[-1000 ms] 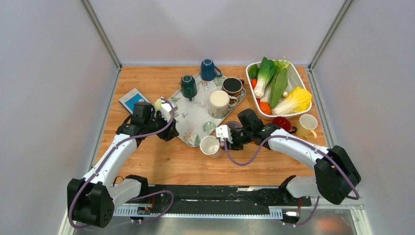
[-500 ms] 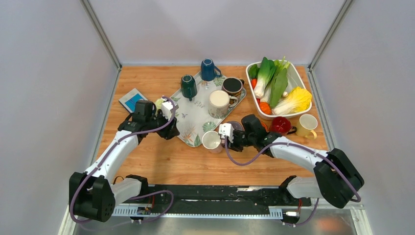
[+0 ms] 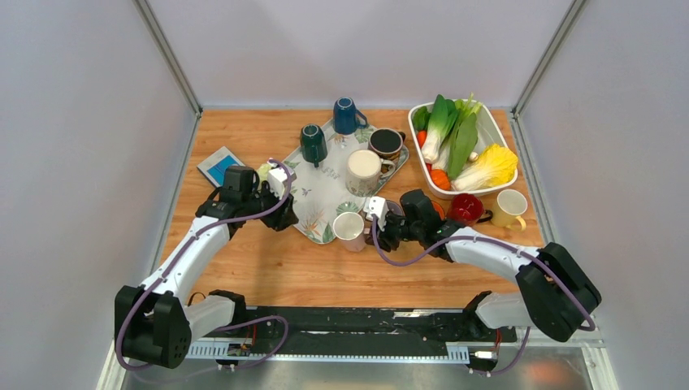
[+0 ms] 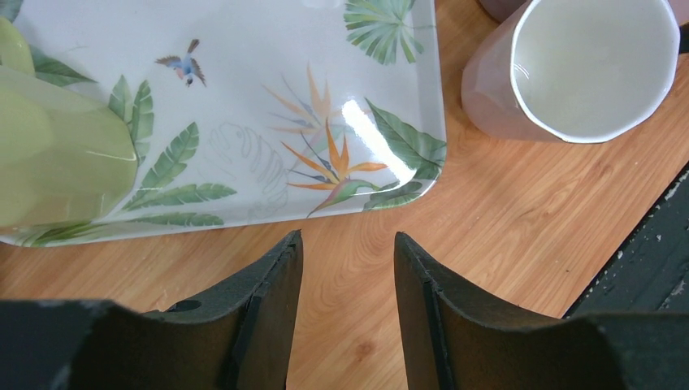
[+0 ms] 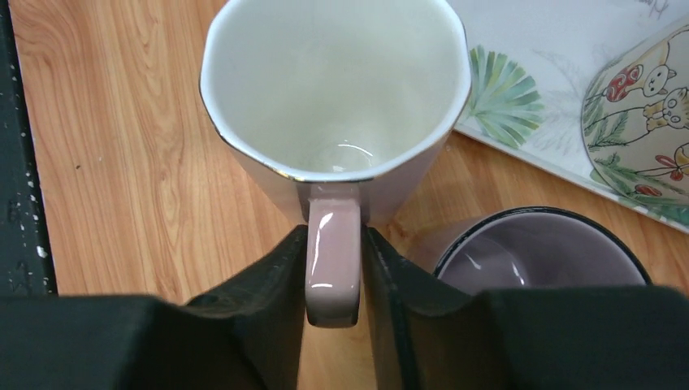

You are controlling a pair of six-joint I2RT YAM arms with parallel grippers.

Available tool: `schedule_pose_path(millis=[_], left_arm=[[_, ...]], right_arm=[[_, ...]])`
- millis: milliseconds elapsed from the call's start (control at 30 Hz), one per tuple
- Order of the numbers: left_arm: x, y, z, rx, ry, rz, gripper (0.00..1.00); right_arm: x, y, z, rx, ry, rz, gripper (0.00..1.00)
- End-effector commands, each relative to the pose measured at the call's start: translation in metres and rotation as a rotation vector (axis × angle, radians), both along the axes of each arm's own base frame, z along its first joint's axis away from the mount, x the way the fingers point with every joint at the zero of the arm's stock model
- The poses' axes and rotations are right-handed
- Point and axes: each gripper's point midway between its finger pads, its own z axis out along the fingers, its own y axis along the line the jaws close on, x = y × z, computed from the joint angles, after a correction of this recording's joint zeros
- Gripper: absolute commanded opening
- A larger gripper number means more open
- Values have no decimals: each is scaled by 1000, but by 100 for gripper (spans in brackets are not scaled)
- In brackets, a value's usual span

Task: Turn the mug right side up
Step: Place the cup at the center of the board.

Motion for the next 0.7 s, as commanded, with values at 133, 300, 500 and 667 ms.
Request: schedule_pose_path(millis=[133,300,500,667], left_arm=[[12,-6,19,-38,-93,-6,53],[11,-6,22,-45,-103,-6,53],[10,-6,22,-47,-106,-7,53],[11,-7,22,-54,-105,-3,53]], right_arm=[[7,11,23,38,-45,21,53],[6,2,23,-21,-60,28,57],[2,-1,23,-39,-52,47,57],[0,-4,22,-57,-44,45,57]])
